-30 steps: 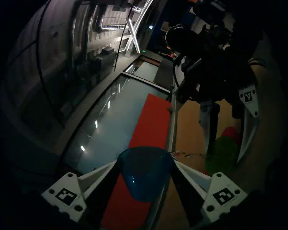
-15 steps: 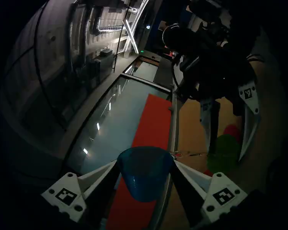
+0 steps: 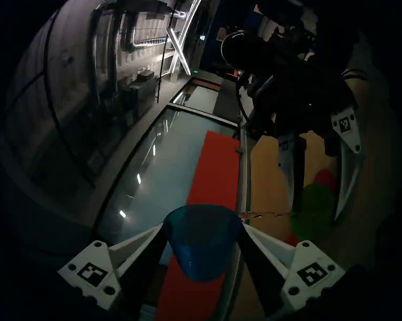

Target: Pour water

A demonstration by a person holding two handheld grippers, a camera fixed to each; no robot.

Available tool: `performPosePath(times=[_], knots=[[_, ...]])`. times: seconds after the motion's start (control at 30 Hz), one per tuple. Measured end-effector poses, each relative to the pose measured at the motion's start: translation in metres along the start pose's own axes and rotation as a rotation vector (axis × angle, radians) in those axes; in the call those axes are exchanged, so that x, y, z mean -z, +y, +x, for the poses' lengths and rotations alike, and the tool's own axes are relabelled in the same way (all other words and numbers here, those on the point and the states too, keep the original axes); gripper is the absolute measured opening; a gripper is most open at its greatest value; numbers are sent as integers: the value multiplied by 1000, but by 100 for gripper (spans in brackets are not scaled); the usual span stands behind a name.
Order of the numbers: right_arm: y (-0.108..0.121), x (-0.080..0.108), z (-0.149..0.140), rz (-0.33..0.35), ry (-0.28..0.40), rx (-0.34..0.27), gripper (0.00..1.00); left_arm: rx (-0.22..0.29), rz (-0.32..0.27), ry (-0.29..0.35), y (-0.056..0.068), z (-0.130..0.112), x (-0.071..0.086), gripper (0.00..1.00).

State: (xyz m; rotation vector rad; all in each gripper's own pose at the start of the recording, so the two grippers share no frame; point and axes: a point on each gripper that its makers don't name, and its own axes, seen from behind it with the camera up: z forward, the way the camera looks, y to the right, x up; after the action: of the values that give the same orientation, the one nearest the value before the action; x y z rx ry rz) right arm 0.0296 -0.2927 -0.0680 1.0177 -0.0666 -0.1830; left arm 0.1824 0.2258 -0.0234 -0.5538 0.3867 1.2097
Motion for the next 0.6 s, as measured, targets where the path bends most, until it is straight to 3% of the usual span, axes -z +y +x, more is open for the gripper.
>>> performPosePath(times=[0.6], knots=[[-2, 4, 3, 3, 4, 7, 99, -63, 6, -7, -2, 1, 2, 87]])
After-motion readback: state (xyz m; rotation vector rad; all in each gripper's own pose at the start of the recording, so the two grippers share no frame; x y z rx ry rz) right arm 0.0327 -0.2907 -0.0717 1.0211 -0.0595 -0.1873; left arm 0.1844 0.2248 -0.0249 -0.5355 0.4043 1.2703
